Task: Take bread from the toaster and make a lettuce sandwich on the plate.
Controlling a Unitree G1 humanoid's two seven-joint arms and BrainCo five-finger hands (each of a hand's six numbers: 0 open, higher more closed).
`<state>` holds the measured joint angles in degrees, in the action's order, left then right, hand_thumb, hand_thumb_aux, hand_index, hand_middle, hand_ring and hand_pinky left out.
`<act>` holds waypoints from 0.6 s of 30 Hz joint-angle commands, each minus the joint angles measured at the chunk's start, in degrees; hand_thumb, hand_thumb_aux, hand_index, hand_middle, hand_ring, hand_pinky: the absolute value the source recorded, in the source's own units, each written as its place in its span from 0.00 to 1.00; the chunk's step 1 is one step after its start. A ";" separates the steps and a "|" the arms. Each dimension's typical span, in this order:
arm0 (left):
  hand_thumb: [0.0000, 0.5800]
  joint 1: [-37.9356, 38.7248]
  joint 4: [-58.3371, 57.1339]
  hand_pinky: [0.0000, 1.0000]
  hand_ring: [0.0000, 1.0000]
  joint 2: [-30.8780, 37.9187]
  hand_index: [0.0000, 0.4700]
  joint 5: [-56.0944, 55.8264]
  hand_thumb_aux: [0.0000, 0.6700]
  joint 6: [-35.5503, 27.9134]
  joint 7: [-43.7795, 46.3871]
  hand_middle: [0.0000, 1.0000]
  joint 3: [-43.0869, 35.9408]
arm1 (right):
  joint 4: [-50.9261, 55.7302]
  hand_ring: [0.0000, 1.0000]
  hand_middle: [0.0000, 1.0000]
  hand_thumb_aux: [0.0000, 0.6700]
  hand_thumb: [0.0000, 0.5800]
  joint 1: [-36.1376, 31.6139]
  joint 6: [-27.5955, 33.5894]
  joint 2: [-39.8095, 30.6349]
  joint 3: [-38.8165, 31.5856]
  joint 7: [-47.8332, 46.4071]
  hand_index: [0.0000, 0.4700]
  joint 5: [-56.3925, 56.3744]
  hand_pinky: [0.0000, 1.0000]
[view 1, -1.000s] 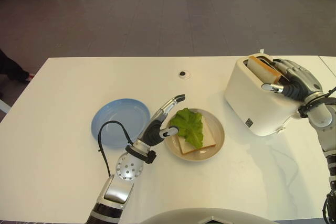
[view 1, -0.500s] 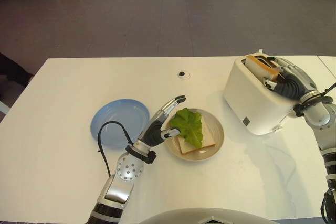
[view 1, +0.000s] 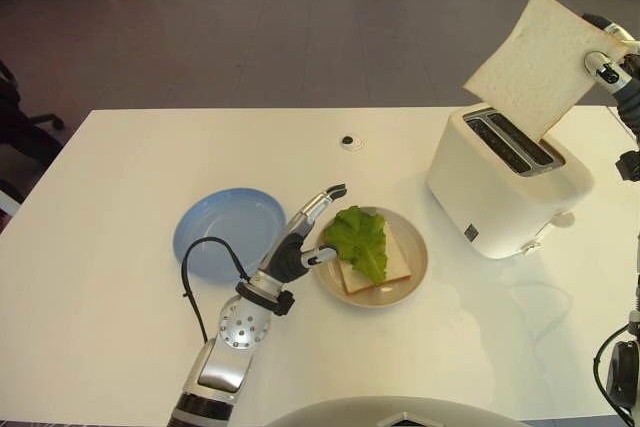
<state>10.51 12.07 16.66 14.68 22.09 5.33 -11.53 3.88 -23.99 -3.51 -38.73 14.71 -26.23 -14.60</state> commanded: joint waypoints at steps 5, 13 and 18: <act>0.00 0.38 -1.03 0.00 0.00 -0.22 0.00 0.32 0.00 0.62 -0.17 0.00 1.71 | -16.43 0.00 0.00 1.00 1.00 4.59 19.69 2.85 -2.23 -10.11 1.00 -21.30 0.00; 0.00 0.17 1.27 0.00 0.00 0.28 0.00 1.25 0.00 2.02 -2.32 0.00 5.61 | -17.13 0.00 0.00 1.00 1.00 9.54 26.13 6.57 -20.04 -14.80 1.00 -14.53 0.00; 0.00 0.13 2.29 0.00 0.00 0.45 0.00 3.22 0.00 2.79 -2.83 0.00 6.52 | -10.64 0.00 0.00 1.00 1.00 8.28 22.32 8.26 -27.17 -16.93 1.00 -5.66 0.00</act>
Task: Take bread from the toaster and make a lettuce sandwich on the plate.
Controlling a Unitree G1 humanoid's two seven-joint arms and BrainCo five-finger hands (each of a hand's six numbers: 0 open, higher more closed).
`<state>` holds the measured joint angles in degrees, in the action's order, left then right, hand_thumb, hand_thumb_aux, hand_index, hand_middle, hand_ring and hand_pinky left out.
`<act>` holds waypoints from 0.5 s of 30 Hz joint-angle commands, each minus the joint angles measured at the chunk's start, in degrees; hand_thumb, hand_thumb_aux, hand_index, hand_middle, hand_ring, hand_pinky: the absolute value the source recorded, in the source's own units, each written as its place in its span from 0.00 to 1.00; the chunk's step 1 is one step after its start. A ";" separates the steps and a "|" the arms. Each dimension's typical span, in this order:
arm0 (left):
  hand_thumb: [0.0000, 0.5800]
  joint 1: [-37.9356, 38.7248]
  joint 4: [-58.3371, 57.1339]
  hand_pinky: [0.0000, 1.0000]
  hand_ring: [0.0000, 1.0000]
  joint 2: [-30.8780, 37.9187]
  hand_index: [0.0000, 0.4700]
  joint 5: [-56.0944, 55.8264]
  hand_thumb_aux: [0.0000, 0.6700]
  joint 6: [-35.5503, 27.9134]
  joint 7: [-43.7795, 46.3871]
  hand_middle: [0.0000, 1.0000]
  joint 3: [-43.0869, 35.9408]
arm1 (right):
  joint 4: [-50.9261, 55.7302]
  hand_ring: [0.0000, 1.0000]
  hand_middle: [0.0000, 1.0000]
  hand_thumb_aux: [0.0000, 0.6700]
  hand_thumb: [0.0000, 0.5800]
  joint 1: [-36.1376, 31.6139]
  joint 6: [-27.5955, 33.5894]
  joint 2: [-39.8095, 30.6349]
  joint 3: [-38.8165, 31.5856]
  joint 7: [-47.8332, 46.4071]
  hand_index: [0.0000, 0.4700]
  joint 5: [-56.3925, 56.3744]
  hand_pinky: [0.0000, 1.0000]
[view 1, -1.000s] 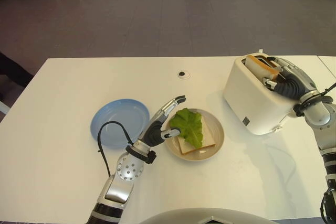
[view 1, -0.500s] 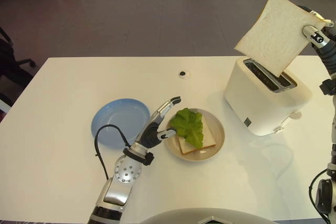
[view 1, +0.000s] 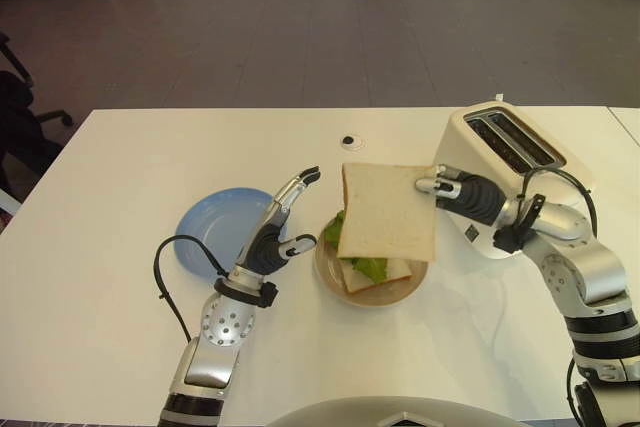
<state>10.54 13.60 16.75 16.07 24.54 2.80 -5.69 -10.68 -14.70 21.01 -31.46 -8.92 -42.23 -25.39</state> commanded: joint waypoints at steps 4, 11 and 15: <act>0.00 0.31 1.57 0.00 0.00 0.42 0.00 3.75 0.00 0.58 -0.36 0.00 0.63 | 8.75 0.00 0.00 1.00 1.00 -1.30 -6.05 1.90 -6.14 -2.03 1.00 10.50 0.00; 0.00 1.23 2.84 0.00 0.00 3.43 0.00 14.23 0.00 4.18 -0.31 0.00 -2.06 | 15.21 0.00 0.00 1.00 1.00 -3.00 -10.26 4.34 -7.07 -1.88 1.00 16.08 0.00; 0.00 2.10 2.45 0.00 0.00 6.37 0.00 24.38 0.00 7.17 -1.45 0.00 -4.74 | 17.02 0.00 0.00 1.00 1.00 -3.67 -10.87 4.79 -6.41 -2.20 1.00 16.81 0.00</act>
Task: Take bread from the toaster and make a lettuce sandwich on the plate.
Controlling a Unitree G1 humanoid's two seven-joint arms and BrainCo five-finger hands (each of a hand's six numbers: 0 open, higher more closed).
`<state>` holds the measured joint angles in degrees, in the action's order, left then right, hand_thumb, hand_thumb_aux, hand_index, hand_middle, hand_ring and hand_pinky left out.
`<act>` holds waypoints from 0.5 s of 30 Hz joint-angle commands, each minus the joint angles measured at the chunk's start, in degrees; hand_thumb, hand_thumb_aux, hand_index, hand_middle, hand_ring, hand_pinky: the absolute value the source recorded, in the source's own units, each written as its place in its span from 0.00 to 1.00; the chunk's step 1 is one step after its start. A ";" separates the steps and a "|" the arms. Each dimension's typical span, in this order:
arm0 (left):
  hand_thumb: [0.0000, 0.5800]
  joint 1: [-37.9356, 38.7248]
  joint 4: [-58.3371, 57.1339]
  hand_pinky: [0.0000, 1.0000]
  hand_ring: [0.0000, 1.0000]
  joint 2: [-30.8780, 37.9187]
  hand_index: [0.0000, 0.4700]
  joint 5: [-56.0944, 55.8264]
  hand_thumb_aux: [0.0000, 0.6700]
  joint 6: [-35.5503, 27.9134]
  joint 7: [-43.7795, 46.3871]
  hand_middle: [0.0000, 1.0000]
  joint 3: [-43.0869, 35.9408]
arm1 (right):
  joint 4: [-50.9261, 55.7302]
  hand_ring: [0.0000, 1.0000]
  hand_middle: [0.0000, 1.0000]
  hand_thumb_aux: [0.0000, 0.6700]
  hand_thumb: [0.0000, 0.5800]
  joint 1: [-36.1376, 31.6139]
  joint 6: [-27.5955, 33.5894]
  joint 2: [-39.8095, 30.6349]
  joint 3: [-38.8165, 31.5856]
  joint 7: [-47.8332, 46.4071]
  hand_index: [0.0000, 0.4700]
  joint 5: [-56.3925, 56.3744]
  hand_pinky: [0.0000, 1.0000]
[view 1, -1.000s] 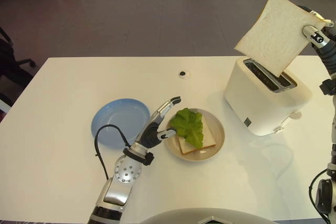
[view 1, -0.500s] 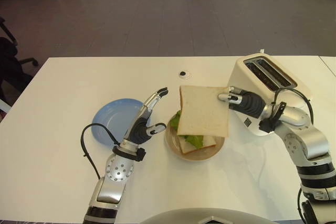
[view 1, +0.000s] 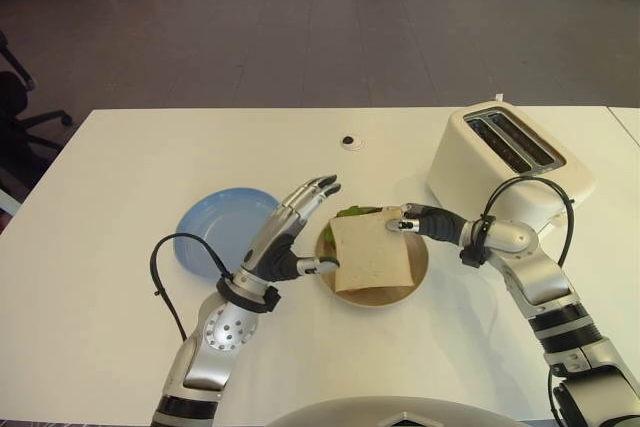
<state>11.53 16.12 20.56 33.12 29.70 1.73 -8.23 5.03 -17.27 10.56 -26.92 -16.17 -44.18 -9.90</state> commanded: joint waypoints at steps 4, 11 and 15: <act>0.00 1.09 -1.48 0.00 0.00 3.92 0.00 13.37 0.00 2.98 -2.03 0.00 -4.03 | 1.42 0.00 0.00 1.00 1.00 -0.94 0.62 0.77 1.67 -0.75 1.00 0.73 0.00; 0.00 0.83 -3.07 0.00 0.00 5.29 0.00 17.79 0.00 2.14 -4.30 0.00 -4.84 | -1.61 0.00 0.00 1.00 1.00 -1.61 1.63 1.17 4.06 -0.80 1.00 0.28 0.00; 0.00 0.34 -3.92 0.00 0.00 5.77 0.00 18.95 0.00 1.78 -5.22 0.00 -5.72 | -1.35 0.00 0.00 1.00 1.00 -1.56 0.63 1.10 3.63 0.18 1.00 2.65 0.00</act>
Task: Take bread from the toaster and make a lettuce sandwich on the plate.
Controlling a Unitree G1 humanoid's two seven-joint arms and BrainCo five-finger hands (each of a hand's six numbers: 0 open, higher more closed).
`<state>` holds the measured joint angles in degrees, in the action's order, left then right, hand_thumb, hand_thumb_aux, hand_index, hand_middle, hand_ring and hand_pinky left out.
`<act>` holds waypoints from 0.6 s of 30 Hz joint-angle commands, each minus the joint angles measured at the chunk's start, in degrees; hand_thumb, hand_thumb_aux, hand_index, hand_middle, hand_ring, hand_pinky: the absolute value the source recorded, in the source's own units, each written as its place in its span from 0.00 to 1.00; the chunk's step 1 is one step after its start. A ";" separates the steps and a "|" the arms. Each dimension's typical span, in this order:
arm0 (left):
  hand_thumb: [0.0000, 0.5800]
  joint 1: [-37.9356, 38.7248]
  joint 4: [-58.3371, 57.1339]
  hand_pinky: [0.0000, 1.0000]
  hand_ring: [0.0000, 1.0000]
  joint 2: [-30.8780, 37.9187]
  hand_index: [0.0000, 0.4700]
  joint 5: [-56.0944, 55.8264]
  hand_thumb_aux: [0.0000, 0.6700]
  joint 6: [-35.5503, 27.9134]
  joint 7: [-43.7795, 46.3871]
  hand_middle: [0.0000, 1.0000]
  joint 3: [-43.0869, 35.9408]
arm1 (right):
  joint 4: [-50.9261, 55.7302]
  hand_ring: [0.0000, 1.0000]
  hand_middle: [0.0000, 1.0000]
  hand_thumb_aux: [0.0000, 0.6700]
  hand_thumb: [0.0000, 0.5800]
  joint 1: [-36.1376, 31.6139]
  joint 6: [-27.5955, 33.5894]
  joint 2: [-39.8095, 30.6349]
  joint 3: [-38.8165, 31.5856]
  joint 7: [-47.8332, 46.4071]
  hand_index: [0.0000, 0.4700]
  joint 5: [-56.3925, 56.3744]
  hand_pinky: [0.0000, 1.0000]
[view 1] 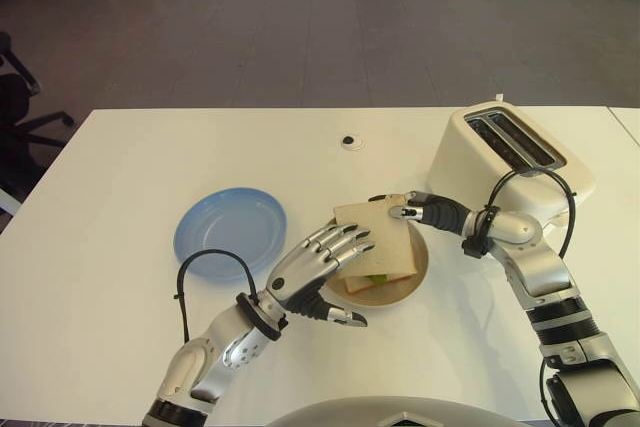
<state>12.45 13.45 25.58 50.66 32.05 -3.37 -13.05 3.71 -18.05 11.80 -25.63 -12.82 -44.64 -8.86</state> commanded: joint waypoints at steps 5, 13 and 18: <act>0.00 -0.93 -2.21 0.00 0.00 1.15 0.00 2.78 0.00 -1.05 -0.75 0.00 -2.11 | 0.45 0.00 0.00 1.00 1.00 -0.62 -2.02 0.04 -0.21 0.82 1.00 3.45 0.00; 0.00 -1.00 -1.58 0.00 0.00 1.72 0.00 3.99 0.00 -1.87 -0.90 0.00 -3.56 | 0.78 0.00 0.00 1.00 1.00 0.91 -7.85 -0.35 -3.36 3.64 1.00 11.21 0.00; 0.00 -1.40 -1.50 0.00 0.00 1.84 0.00 4.60 0.00 -2.33 -0.76 0.00 -4.88 | 1.10 0.00 0.00 1.00 1.00 1.18 -8.65 -0.18 -3.44 3.92 1.00 11.92 0.00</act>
<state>11.30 11.83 27.08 54.51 29.96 -4.70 -17.15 4.60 -17.27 3.57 -25.75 -15.74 -40.46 2.35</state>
